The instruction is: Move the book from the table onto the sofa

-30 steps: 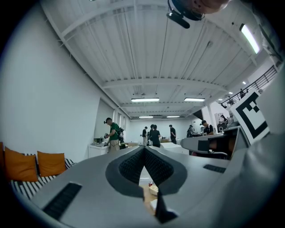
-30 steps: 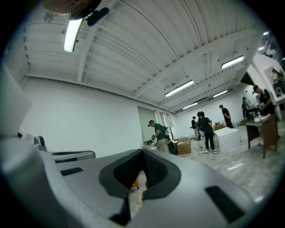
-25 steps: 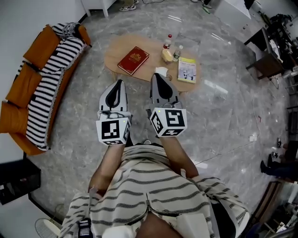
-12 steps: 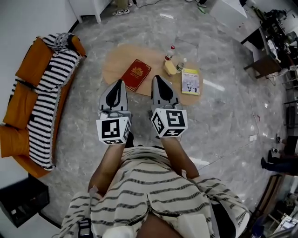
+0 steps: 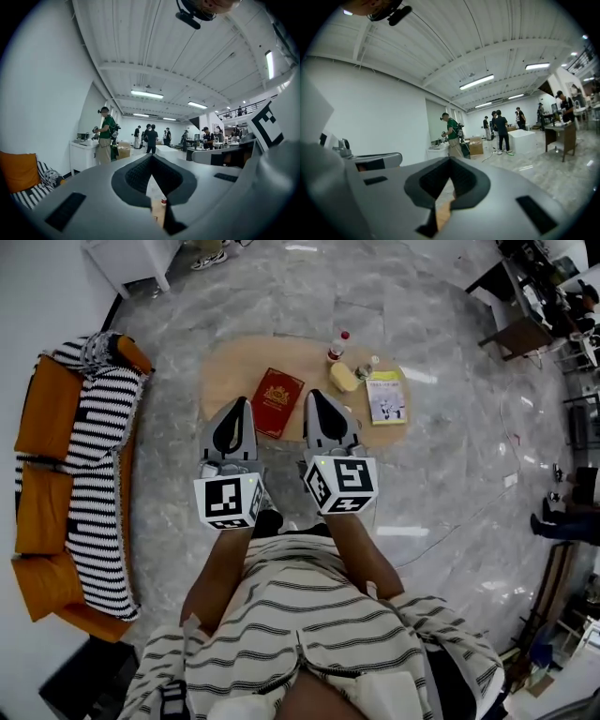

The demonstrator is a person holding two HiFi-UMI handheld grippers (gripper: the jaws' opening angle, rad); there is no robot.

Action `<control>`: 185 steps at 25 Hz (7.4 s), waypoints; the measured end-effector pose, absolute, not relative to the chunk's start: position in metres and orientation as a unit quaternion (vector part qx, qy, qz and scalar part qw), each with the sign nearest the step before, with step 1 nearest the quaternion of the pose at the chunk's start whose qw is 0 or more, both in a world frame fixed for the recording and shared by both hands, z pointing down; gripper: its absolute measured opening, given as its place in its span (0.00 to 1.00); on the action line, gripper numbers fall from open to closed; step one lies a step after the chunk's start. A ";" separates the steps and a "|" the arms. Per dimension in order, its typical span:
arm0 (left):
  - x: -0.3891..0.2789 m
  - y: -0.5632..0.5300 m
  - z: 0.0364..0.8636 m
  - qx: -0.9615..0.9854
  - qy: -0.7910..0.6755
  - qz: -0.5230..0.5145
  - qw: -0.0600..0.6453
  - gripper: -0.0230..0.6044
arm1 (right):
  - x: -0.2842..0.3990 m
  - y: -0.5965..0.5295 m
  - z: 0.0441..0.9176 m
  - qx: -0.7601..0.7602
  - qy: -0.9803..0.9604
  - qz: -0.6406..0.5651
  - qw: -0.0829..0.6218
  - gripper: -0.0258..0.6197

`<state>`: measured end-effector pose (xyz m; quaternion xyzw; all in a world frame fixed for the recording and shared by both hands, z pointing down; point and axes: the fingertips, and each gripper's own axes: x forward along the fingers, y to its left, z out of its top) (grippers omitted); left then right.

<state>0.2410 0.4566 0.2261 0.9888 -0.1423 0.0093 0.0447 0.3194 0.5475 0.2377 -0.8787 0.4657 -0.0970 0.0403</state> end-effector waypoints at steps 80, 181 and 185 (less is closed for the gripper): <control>0.426 0.356 0.787 0.905 -0.001 0.376 0.199 0.41 | 0.466 0.479 0.808 -0.806 0.292 -0.511 0.065 0.55; 0.324 0.404 0.596 0.869 -0.023 0.360 0.339 0.53 | 0.386 0.478 0.596 -0.741 0.455 -0.493 0.024 0.58; 0.318 0.400 0.573 0.869 -0.029 0.346 0.351 0.53 | 0.383 0.472 0.569 -0.741 0.467 -0.483 0.005 0.58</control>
